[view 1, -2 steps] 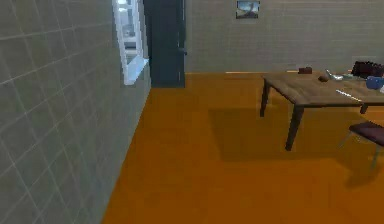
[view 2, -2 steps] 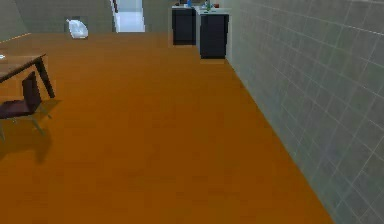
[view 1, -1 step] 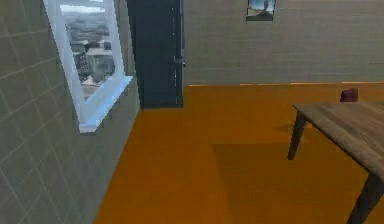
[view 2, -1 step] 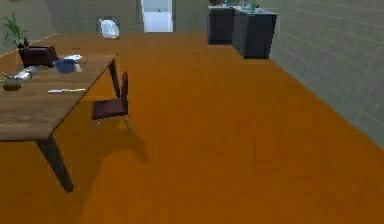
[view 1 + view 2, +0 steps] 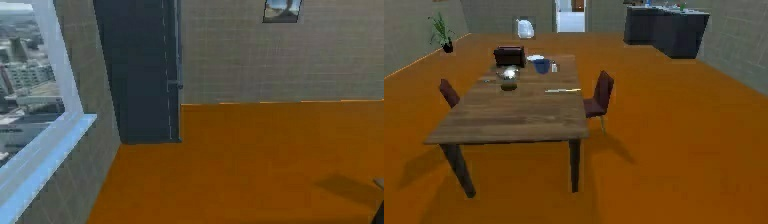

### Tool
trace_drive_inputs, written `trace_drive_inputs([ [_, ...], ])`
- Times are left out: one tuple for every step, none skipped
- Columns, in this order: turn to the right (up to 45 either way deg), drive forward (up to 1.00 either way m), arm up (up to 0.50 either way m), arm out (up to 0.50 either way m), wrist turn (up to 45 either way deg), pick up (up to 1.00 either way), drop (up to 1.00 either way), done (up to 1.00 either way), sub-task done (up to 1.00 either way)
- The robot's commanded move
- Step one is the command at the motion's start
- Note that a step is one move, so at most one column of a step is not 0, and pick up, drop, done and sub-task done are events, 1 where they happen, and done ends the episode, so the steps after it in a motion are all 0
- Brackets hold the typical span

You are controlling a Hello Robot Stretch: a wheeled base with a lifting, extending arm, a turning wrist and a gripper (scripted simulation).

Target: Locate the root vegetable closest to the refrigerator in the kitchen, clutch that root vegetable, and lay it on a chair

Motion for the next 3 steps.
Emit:
trace_drive_inputs([
  [0.0, 1.00, 0.00, 0.00, 0.0, 0.00, 0.00, 0.00, 0.00],
  [-6.0, 0.00, 0.00, 0.00, 0.0, 0.00, 0.00, 0.00, 0.00],
  [0.0, 0.25, 0.00, 0.00, 0.0, 0.00, 0.00, 0.00, 0.00],
])
